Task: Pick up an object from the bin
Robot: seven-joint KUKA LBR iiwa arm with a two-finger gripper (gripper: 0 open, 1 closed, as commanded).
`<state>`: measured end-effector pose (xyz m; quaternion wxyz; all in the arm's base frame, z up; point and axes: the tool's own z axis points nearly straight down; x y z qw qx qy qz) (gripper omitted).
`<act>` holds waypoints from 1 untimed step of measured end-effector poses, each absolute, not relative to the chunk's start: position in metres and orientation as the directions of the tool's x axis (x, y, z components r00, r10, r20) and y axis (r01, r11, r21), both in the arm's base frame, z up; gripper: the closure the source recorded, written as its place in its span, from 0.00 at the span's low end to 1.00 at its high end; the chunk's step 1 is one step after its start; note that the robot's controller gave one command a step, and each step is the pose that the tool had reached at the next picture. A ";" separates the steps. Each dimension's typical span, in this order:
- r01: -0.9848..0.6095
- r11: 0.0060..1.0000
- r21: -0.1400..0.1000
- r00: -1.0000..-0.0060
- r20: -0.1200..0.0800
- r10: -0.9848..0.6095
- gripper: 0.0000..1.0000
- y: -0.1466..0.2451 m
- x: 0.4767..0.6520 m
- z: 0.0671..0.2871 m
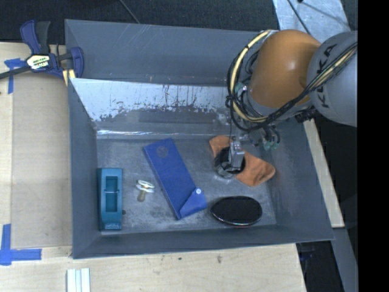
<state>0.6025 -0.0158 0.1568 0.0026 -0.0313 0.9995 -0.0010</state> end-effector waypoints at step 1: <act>-0.188 0.982 0.000 -0.982 -0.004 -0.188 0.00 -0.053 0.579 0.122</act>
Offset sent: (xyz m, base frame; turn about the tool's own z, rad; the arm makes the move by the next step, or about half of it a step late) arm -0.0135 -0.0684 -0.0635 0.0236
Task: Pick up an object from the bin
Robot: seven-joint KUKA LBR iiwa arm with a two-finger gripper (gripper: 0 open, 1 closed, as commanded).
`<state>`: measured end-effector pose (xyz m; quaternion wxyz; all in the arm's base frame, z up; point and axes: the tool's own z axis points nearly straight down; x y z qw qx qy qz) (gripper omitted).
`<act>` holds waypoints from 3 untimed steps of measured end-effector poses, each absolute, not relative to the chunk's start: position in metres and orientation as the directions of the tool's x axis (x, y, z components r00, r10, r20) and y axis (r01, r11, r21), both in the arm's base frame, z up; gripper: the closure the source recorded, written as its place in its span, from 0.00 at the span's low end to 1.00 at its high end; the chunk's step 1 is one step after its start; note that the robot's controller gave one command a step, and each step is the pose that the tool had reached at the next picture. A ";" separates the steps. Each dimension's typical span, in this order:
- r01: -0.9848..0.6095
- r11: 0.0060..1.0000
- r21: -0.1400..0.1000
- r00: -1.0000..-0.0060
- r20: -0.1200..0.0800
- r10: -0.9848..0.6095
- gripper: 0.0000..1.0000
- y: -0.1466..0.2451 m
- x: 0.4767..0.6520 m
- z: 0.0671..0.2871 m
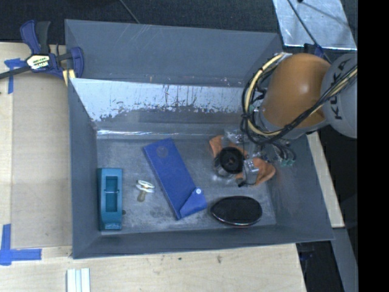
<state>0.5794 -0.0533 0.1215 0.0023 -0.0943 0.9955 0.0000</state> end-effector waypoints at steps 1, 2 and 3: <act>-0.103 0.995 -0.001 -0.995 -0.004 -0.103 0.00 -0.075 0.581 0.104; -0.003 1.000 0.000 -1.000 -0.011 -0.003 1.00 -0.065 0.587 0.074; -0.002 1.000 0.000 -1.000 -0.011 -0.002 1.00 -0.065 0.587 0.074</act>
Offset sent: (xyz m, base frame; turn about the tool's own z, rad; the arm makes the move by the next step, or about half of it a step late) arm 0.0043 -0.0116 -0.0507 0.1856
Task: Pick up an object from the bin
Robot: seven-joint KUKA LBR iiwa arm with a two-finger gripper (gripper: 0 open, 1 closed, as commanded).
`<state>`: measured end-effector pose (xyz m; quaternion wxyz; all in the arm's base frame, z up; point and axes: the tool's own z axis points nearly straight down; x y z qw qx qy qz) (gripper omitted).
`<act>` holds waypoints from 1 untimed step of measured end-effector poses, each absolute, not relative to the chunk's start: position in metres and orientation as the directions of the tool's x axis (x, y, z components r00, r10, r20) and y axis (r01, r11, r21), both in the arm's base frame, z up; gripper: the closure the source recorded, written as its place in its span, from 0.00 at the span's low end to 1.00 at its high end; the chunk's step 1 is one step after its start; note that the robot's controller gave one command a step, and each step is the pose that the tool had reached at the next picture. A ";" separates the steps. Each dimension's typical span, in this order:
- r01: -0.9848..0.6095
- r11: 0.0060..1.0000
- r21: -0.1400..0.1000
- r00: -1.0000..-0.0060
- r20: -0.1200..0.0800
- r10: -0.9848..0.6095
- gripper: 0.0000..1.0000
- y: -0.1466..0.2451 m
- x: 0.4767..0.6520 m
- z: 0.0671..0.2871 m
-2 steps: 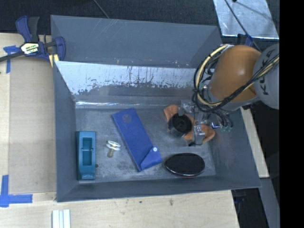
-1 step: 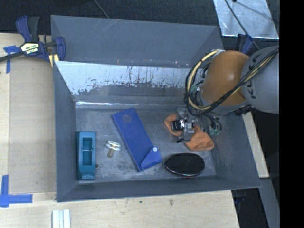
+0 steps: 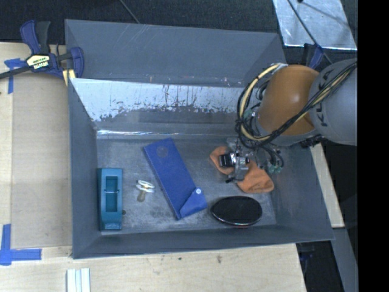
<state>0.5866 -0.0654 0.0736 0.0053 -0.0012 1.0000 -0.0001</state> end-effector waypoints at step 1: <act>0.010 1.000 0.000 -1.000 -0.005 0.010 1.00 -0.067 0.573 0.215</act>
Offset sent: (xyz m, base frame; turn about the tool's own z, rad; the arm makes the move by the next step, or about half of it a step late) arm 0.0000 0.0000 0.0000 0.0000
